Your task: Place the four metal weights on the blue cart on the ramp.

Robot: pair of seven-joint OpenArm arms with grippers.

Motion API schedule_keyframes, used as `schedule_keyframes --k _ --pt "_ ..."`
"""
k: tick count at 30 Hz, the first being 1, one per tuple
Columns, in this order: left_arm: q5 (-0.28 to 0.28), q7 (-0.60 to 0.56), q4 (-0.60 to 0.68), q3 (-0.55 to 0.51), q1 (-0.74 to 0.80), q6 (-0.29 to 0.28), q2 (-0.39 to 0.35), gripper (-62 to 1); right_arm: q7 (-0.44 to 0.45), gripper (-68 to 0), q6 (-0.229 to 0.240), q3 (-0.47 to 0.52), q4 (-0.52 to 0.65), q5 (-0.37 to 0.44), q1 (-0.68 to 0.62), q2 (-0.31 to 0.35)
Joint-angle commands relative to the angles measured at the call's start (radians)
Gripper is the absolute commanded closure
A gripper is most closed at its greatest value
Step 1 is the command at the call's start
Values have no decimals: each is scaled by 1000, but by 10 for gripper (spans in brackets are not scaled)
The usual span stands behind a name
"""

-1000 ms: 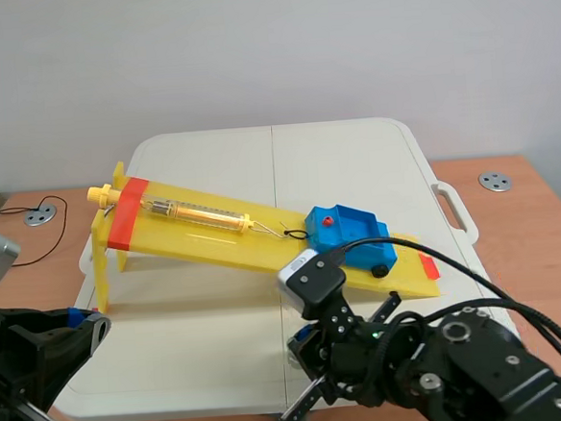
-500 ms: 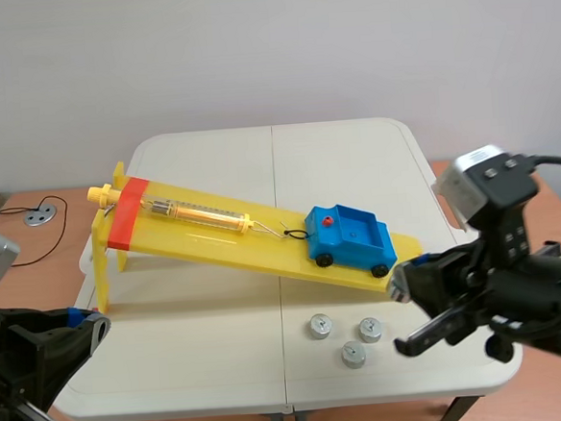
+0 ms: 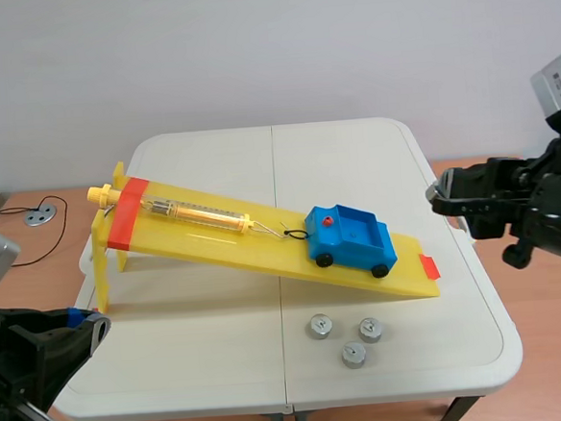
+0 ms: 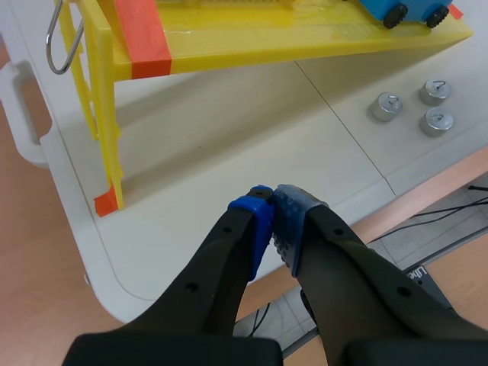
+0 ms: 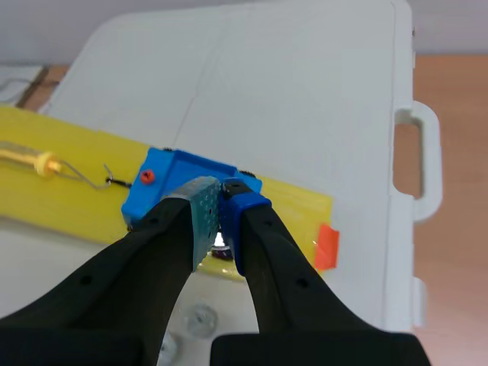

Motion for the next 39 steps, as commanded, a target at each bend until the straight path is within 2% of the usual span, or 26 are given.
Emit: schedule_keyframes --k 1,5,7,11,18,26,29,33,34,39 --pt "-55 -100 68 -16 -6 -20 7 -36 127 -6 20 -42 -21 67 129 -19" --pt "-55 -100 68 -16 -6 -20 7 -36 129 -6 21 -42 -134 50 217 -61" --pt "-55 -100 68 -16 -6 -20 7 -36 138 -6 43 -42 -186 41 257 -71" --pt "-55 -100 68 -16 -6 -20 7 -36 138 -6 48 -46 -267 40 324 -83" --pt "-55 -100 68 -16 -6 -20 7 -36 166 -7 43 -90 -353 -28 396 -83" --pt "-55 -100 68 -16 -6 -20 7 -36 186 -7 41 -119 -441 -89 462 -117" --pt "-55 -100 68 -16 -6 -20 7 -36 195 -7 26 -122 -455 -117 470 -130" --pt "-55 -100 68 -16 -6 -20 7 -36 215 -7 -21 -122 -463 -146 470 -133" --pt "-55 -100 68 -16 -6 -20 7 -36 216 -13 -24 -122 -463 -151 470 -132" --pt "-55 -100 68 -16 -6 -20 7 -36 237 -134 -45 -122 -463 -166 470 -132"
